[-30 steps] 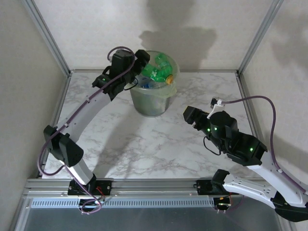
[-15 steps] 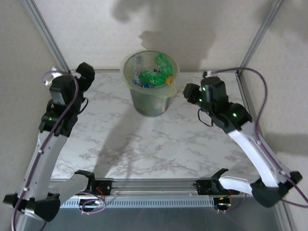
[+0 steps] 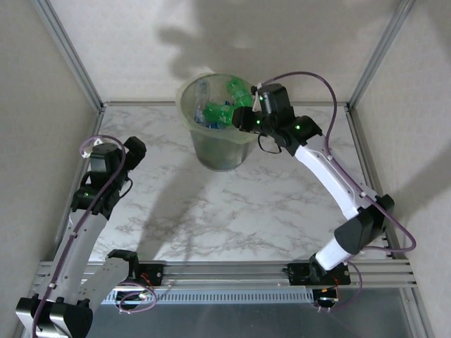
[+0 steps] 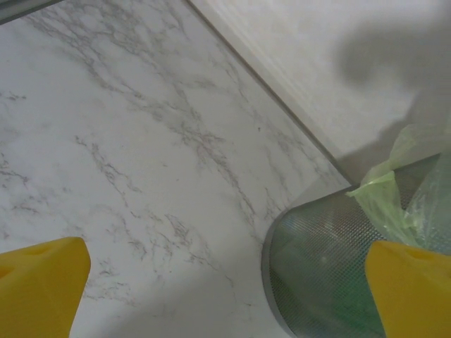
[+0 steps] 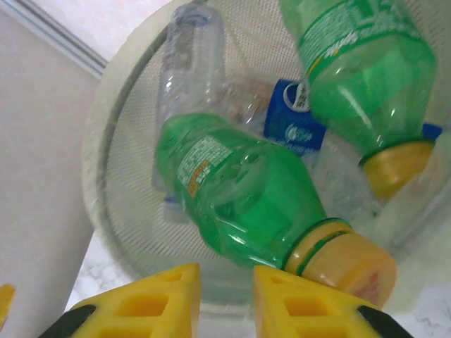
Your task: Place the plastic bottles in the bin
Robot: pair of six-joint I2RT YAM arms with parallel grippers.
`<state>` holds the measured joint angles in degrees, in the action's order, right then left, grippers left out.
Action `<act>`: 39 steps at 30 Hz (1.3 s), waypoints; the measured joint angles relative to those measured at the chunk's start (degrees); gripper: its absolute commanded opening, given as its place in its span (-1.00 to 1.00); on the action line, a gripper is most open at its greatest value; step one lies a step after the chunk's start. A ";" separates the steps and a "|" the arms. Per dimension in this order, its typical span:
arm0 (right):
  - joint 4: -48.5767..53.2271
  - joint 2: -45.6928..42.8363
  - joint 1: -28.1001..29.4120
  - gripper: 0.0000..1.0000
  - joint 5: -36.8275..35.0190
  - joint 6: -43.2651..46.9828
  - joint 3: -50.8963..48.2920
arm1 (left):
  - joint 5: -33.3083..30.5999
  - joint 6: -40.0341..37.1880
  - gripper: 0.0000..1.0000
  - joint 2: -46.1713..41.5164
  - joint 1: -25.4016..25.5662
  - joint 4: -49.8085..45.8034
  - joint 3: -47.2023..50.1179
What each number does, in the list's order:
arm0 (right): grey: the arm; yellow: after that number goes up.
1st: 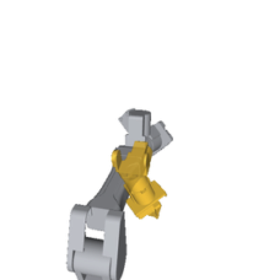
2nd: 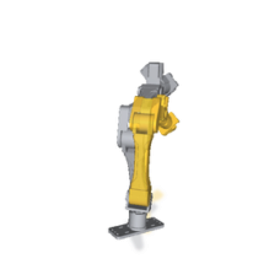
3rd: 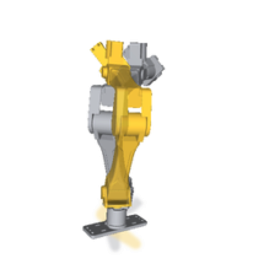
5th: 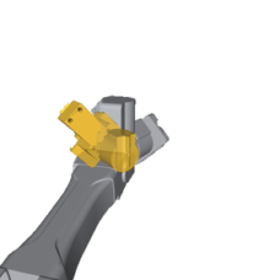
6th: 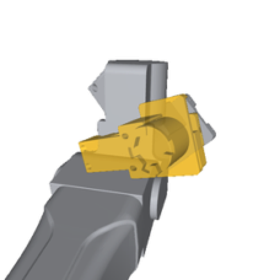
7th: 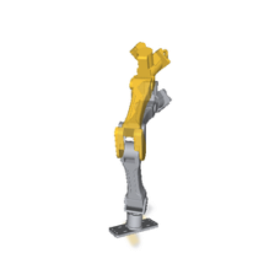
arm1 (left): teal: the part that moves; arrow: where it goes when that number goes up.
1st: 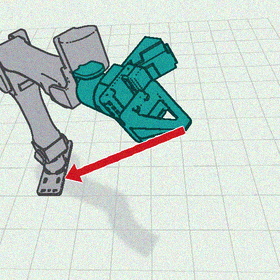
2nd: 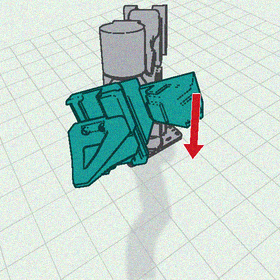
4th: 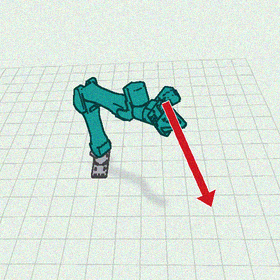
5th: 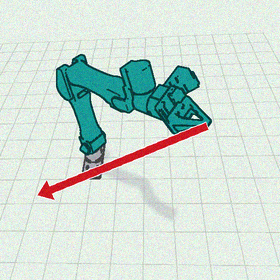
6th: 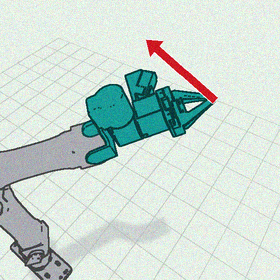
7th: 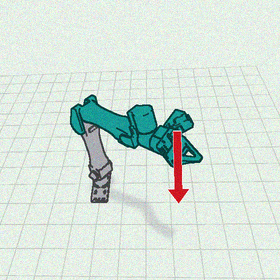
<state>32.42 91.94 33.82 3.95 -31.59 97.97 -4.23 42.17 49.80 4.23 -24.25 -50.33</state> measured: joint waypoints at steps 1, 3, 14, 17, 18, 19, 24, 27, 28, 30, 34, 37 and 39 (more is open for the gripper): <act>0.13 0.96 -0.63 -0.49 0.17 0.26 0.79 | 0.04 -0.02 0.99 -0.15 0.00 0.15 0.00; 0.44 3.45 -2.38 -0.48 0.26 0.90 3.13 | 0.20 -0.07 0.99 -0.26 -0.02 0.20 0.00; -0.46 0.83 -4.44 0.16 1.57 4.70 3.67 | -1.40 -2.82 0.99 -0.98 -0.37 1.84 1.42; -1.25 -7.74 -4.33 0.77 -3.45 6.32 -0.50 | -4.70 -5.70 0.99 -1.40 -0.37 6.99 3.63; -2.43 -11.56 -4.33 0.97 -6.47 6.99 -3.02 | -6.21 -6.27 0.99 -1.38 -0.37 9.38 4.92; -4.04 -15.30 -4.33 0.98 -9.25 7.89 -6.10 | -7.76 -6.54 0.99 -1.29 -0.37 11.82 6.43; -14.88 -34.34 -4.37 0.98 -24.52 15.02 -31.63 | -15.04 -11.65 0.99 0.59 -0.37 27.56 19.69; -23.47 -40.70 -4.85 0.98 -37.11 18.16 -49.90 | -17.92 -15.61 0.99 3.52 -0.37 37.22 27.78; -26.97 -41.77 -5.20 0.97 -40.46 19.78 -55.80 | -18.73 -16.68 0.99 4.61 -0.37 40.48 30.08; -33.77 -42.97 -6.69 0.97 -46.21 21.88 -67.80 | -20.04 -18.71 0.99 7.37 -0.48 47.71 34.14; -43.78 -41.88 -15.63 0.98 -52.35 20.46 -79.76 | -21.14 -22.80 0.99 15.74 -0.66 62.88 37.92; -56.22 -34.23 -20.61 0.97 -54.07 20.55 -82.40 | -19.21 -25.38 0.99 23.89 -0.70 72.13 38.45; -64.63 -26.71 -22.14 0.97 -53.42 21.53 -83.41 | -16.87 -27.65 0.99 27.47 -0.70 75.25 37.64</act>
<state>-32.21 65.23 11.68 -49.47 -10.07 14.57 -21.10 14.52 77.28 3.53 51.00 -12.69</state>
